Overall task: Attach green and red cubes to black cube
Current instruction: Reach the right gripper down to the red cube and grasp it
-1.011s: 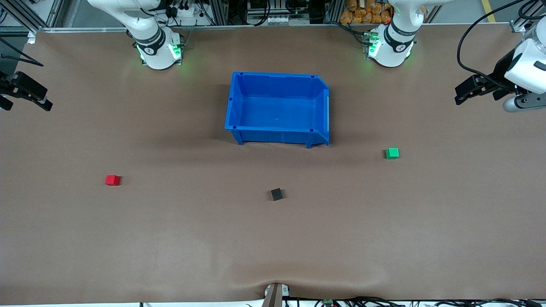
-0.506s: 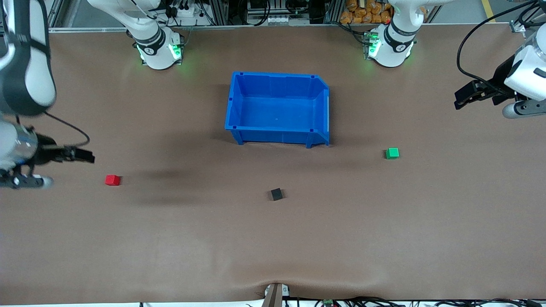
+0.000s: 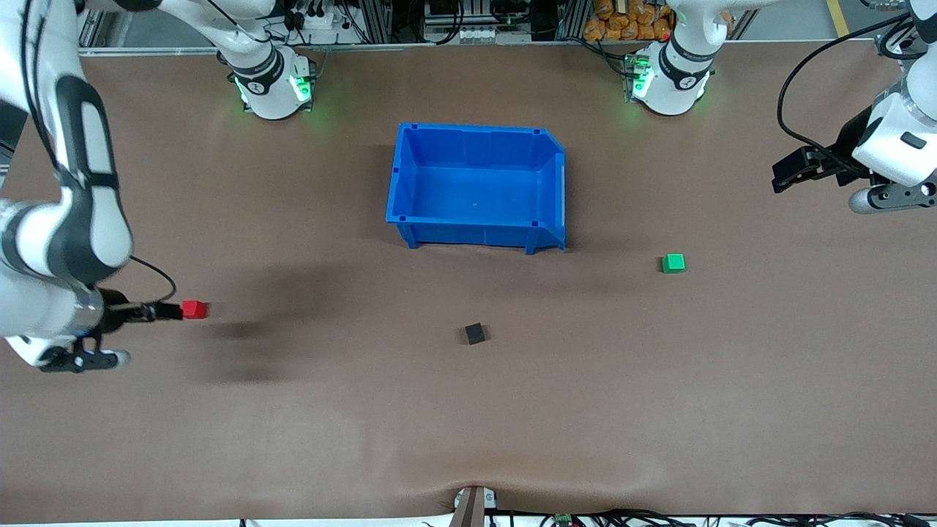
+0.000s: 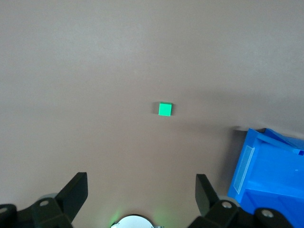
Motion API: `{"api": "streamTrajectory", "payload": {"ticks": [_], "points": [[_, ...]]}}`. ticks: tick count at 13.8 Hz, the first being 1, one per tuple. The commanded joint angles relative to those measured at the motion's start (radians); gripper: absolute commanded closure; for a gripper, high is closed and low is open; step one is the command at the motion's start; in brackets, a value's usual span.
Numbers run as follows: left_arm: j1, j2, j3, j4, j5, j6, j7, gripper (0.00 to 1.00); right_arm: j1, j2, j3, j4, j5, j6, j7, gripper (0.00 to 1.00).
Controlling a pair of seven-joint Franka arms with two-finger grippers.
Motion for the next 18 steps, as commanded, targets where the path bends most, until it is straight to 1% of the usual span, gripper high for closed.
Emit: {"api": "streamTrajectory", "payload": {"ticks": [1,3,5,6,7,8,9,11,13,14,15,16,17,18], "points": [[0.003,0.002,-0.005,0.013,-0.005,-0.022,0.004,0.0,-0.043,0.111,0.009,0.044,-0.005,0.081,-0.019,0.0],[0.002,0.004,-0.005,0.006,-0.005,-0.022,0.004,0.0,-0.068,0.122,0.011,0.041,0.006,0.086,-0.021,0.0],[0.003,0.008,-0.005,-0.003,-0.005,-0.022,0.003,0.0,-0.08,0.143,0.008,0.035,-0.017,0.078,-0.044,0.0],[0.002,0.017,-0.005,-0.001,-0.005,-0.021,0.003,0.0,-0.092,0.143,0.008,0.023,-0.014,0.064,-0.042,0.0],[0.0,0.02,-0.005,-0.001,-0.005,-0.018,0.003,0.0,-0.109,0.143,0.009,0.009,0.003,0.02,-0.041,0.0],[-0.001,0.031,-0.005,-0.001,-0.005,-0.016,0.001,0.0,-0.106,0.143,0.009,0.009,0.003,-0.018,-0.041,0.08],[-0.001,0.039,-0.005,-0.003,-0.005,-0.012,-0.001,0.0,-0.101,0.148,0.009,0.007,0.0,-0.023,-0.039,0.12],[-0.001,0.057,-0.005,-0.012,-0.003,0.019,0.001,0.0,-0.097,0.171,0.009,0.004,0.003,-0.023,-0.036,0.07],[-0.004,0.071,-0.006,-0.044,-0.002,0.066,0.001,0.0,-0.092,0.191,0.011,0.003,0.003,-0.016,-0.027,0.08],[-0.003,0.071,-0.006,-0.076,-0.002,0.108,0.001,0.0,-0.083,0.192,0.009,0.004,0.0,-0.014,-0.025,0.09],[-0.003,0.071,-0.005,-0.11,-0.002,0.152,0.001,0.0,-0.075,0.197,0.009,0.003,-0.002,-0.017,-0.025,0.12],[-0.004,0.071,-0.005,-0.139,-0.002,0.191,0.001,0.0,-0.074,0.198,0.009,0.001,-0.003,-0.022,-0.025,0.25],[-0.004,0.071,-0.006,-0.173,-0.002,0.238,0.001,0.0,-0.074,0.198,0.009,0.001,-0.006,-0.023,-0.025,0.34],[-0.007,0.076,-0.006,-0.202,-0.002,0.284,0.001,0.0,-0.074,0.198,0.009,0.003,-0.01,-0.023,-0.025,0.52]]}}
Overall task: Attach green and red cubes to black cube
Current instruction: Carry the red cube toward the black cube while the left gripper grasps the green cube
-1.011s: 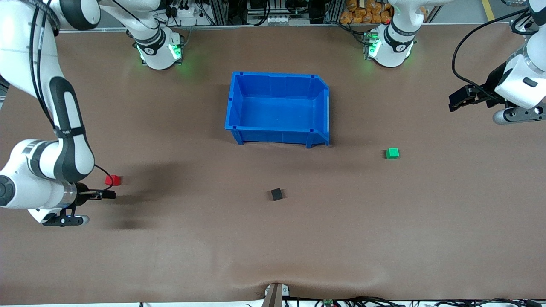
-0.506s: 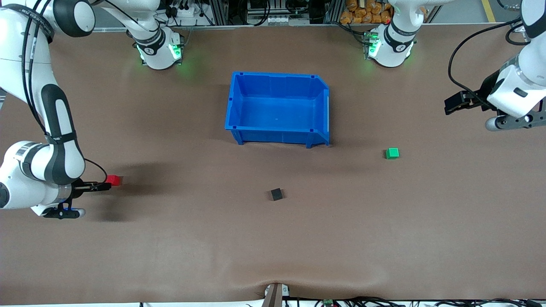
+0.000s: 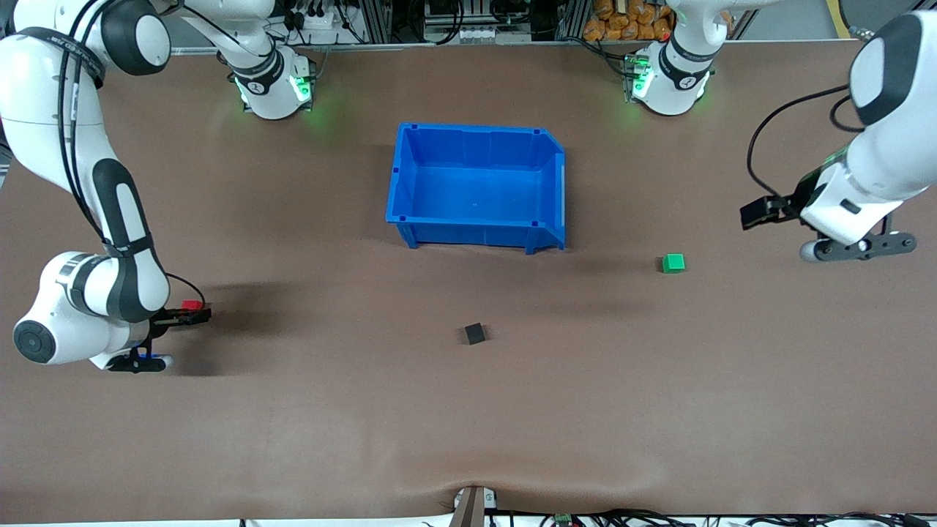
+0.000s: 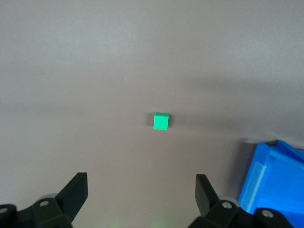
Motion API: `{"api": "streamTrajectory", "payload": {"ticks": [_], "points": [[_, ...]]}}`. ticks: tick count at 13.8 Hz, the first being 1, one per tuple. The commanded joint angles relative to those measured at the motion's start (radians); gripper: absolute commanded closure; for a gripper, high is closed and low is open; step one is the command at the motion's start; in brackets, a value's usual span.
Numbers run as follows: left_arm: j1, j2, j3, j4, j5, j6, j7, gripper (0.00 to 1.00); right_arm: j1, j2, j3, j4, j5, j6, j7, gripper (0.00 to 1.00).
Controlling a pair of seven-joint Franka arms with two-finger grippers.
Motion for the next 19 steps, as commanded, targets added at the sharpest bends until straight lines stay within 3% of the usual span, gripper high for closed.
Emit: {"api": "streamTrajectory", "payload": {"ticks": [1,2,7,10,12,14,16,19], "points": [[-0.007,-0.007,-0.003,-0.089,-0.002,0.119,0.001,0.0,0.004,-0.001,0.001,0.006,-0.008,-0.01,0.005,0.72],[-0.01,0.015,-0.004,-0.097,-0.002,0.152,0.001,0.0,0.007,-0.001,0.001,0.006,-0.011,-0.01,0.005,1.0],[-0.03,0.098,-0.006,-0.123,0.003,0.245,0.0,0.0,0.007,0.006,0.001,0.02,-0.008,-0.017,0.007,1.0],[-0.03,0.14,-0.006,-0.166,0.001,0.356,-0.014,0.0,0.009,0.006,0.012,0.164,0.016,-0.245,0.184,1.0],[-0.027,0.163,-0.006,-0.192,0.001,0.399,-0.08,0.0,0.033,0.001,0.027,0.218,0.102,-0.309,0.348,1.0],[-0.036,0.207,-0.004,-0.196,0.003,0.445,-0.138,0.0,0.049,-0.001,0.029,0.219,0.258,-0.313,0.479,1.0],[-0.036,0.25,-0.007,-0.196,0.079,0.498,-0.14,0.0,0.084,-0.008,0.03,0.219,0.395,-0.313,0.656,1.0],[-0.035,0.301,-0.007,-0.195,0.129,0.545,-0.145,0.0,0.162,-0.004,0.033,0.219,0.495,-0.297,0.881,1.0]]}}
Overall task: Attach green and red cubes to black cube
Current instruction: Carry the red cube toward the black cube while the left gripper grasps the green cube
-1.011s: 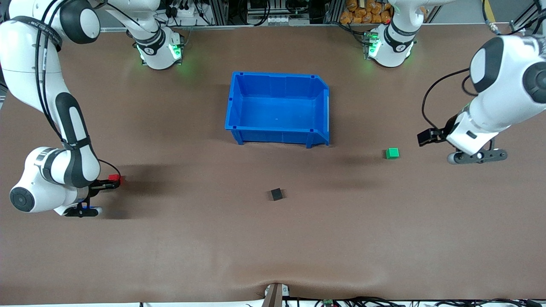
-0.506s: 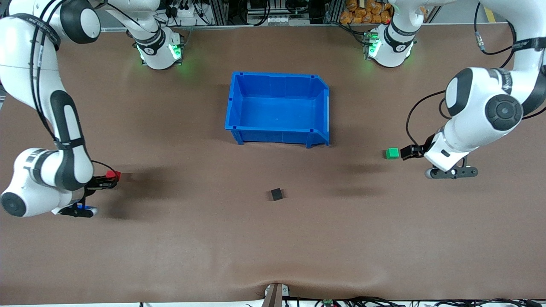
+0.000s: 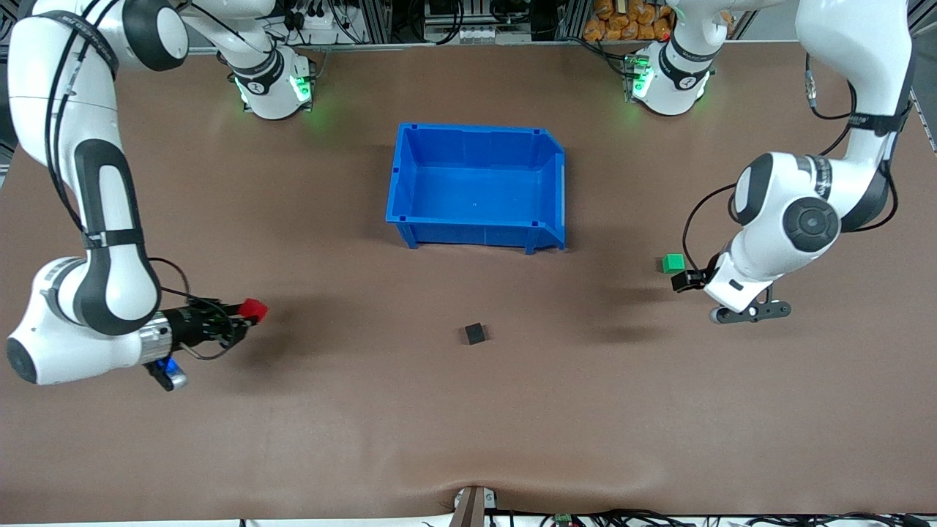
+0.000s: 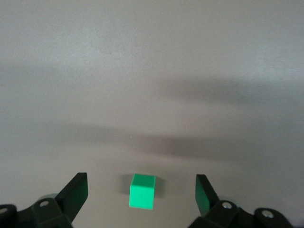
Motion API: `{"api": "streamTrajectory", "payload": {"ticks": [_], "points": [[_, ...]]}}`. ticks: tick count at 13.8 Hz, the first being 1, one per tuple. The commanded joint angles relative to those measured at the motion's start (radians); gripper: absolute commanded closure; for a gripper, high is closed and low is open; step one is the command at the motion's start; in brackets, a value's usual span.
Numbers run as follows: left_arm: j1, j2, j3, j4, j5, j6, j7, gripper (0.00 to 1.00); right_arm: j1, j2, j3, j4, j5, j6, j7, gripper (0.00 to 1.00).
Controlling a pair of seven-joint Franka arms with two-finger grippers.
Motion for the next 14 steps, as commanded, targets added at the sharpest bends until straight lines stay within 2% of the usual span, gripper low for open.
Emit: {"api": "streamTrajectory", "payload": {"ticks": [1,5,10,14], "points": [[0.001,0.032,-0.002,0.001,0.031,0.044,-0.021,0.0,0.081,0.006,-0.006,0.01,0.093,0.026,0.153,1.0],[0.003,0.072,-0.002,0.001,0.031,0.098,-0.022,0.0,0.204,0.009,-0.003,0.009,0.126,0.216,0.441,1.0],[0.01,0.096,-0.002,-0.001,0.031,0.122,-0.03,0.0,0.404,0.046,-0.005,-0.043,0.129,0.566,0.726,1.0],[0.012,0.061,-0.002,-0.085,0.031,0.17,-0.033,0.03,0.486,0.115,-0.005,-0.04,0.129,0.721,0.851,1.0]]}}
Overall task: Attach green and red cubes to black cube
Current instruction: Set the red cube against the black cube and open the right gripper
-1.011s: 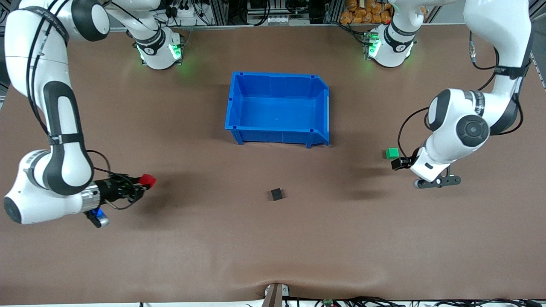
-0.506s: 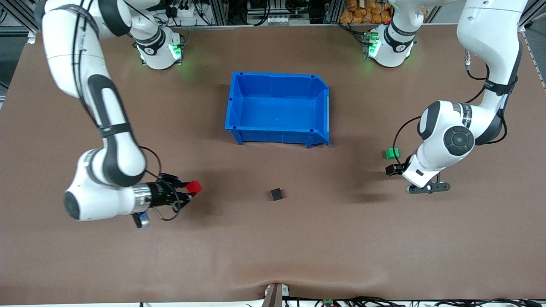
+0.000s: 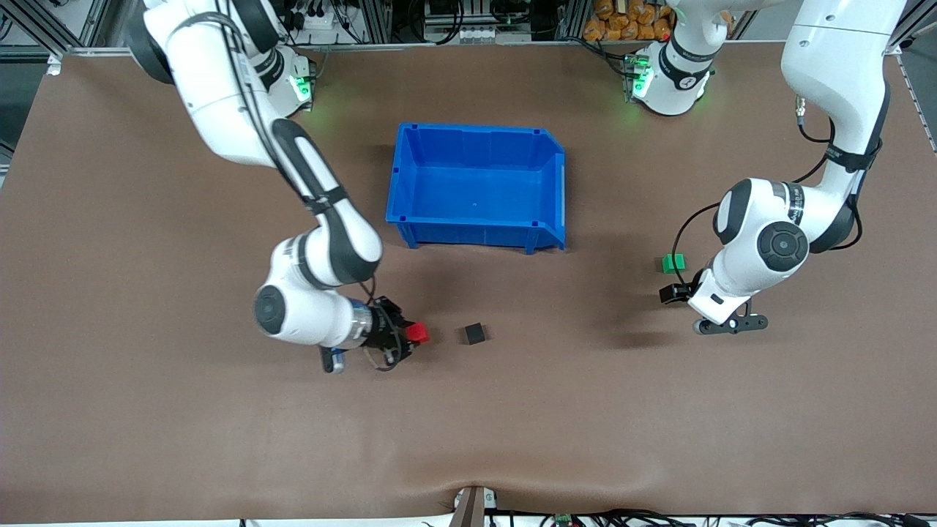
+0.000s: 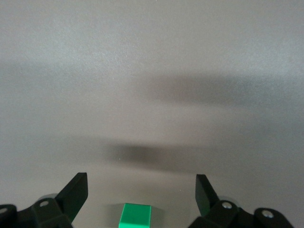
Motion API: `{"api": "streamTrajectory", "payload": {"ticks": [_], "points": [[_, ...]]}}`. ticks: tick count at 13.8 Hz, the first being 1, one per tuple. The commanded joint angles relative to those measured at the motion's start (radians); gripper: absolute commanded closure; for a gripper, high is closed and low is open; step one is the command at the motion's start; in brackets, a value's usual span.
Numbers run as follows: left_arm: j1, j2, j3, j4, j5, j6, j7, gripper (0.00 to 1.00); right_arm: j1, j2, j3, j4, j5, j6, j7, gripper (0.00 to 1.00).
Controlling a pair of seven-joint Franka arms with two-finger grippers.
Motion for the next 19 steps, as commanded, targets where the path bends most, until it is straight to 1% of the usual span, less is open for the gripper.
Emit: {"api": "streamTrajectory", "payload": {"ticks": [1,5,7,9,12,15,16,17,18,19], "points": [[0.007,-0.044,-0.003,-0.088,0.024,0.057,-0.031,0.03,0.031,0.038,-0.011,0.012,0.023,0.085,0.058,1.0],[0.019,-0.073,-0.003,-0.216,0.025,0.178,-0.031,0.1,0.086,0.081,-0.011,0.028,0.021,0.182,0.162,1.0],[0.019,-0.069,0.0,-0.225,0.025,0.186,-0.028,0.1,0.103,0.111,-0.011,0.066,0.021,0.191,0.206,1.0],[0.022,-0.073,-0.002,-0.239,0.025,0.187,-0.028,0.15,0.118,0.139,-0.011,0.103,0.02,0.205,0.245,1.0],[0.023,-0.087,-0.002,-0.265,0.027,0.186,-0.028,0.26,0.137,0.144,-0.011,0.1,0.02,0.218,0.263,1.0],[0.027,-0.096,-0.002,-0.276,0.027,0.186,-0.028,0.32,0.158,0.144,-0.014,0.101,0.012,0.216,0.308,1.0],[0.027,-0.098,-0.002,-0.28,0.027,0.186,-0.028,0.33,0.16,0.142,-0.017,0.098,0.009,0.216,0.308,0.81],[0.027,-0.099,-0.002,-0.282,0.027,0.186,-0.028,0.36,0.161,0.14,-0.02,0.097,-0.005,0.213,0.306,0.46],[0.027,-0.1,-0.002,-0.282,0.027,0.186,-0.028,0.37,0.158,0.137,-0.021,0.097,-0.035,0.207,0.308,0.18],[0.027,-0.098,-0.002,-0.282,0.025,0.186,-0.028,0.39,0.155,0.125,-0.029,0.097,-0.055,0.201,0.314,0.0]]}}
